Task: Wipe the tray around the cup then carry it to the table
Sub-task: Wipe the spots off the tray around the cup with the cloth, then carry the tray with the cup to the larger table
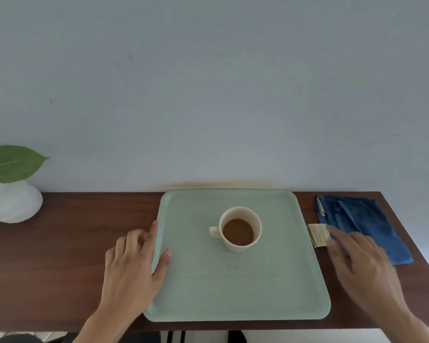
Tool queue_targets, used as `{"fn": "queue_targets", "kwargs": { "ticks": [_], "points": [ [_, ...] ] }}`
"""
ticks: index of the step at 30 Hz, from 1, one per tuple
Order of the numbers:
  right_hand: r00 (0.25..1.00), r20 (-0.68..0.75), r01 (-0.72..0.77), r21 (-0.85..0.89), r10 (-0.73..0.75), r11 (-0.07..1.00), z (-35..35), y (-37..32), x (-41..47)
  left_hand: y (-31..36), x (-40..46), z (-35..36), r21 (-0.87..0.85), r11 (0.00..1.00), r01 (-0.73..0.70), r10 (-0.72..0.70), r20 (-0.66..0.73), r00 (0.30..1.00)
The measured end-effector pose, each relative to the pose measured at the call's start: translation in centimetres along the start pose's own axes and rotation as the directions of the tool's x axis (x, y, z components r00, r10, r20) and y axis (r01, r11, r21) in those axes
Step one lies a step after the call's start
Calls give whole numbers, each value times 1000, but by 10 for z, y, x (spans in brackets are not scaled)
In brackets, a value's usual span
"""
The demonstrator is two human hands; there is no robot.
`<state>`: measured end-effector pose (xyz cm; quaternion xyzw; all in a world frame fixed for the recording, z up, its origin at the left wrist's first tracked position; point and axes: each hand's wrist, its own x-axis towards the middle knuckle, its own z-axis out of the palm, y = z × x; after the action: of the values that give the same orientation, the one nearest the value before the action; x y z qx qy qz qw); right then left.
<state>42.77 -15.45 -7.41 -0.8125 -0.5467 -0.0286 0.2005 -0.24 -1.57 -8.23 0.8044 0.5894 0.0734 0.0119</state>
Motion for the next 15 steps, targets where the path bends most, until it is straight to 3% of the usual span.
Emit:
{"fn": "queue_targets", "kwargs": {
  "ticks": [6,9,15],
  "points": [
    [978,192,-86,49,75,995,12,-39,-25,7,-20,6,-38,998,40,-36,83,996],
    [957,272,-106,-14,105,994,24,-39,-27,5,-26,9,-91,996,11,-7,44,999],
    [948,292,-123,-20,124,992,29,-39,-32,-1,-36,11,-125,992,-11,14,21,1000]
  ]
}}
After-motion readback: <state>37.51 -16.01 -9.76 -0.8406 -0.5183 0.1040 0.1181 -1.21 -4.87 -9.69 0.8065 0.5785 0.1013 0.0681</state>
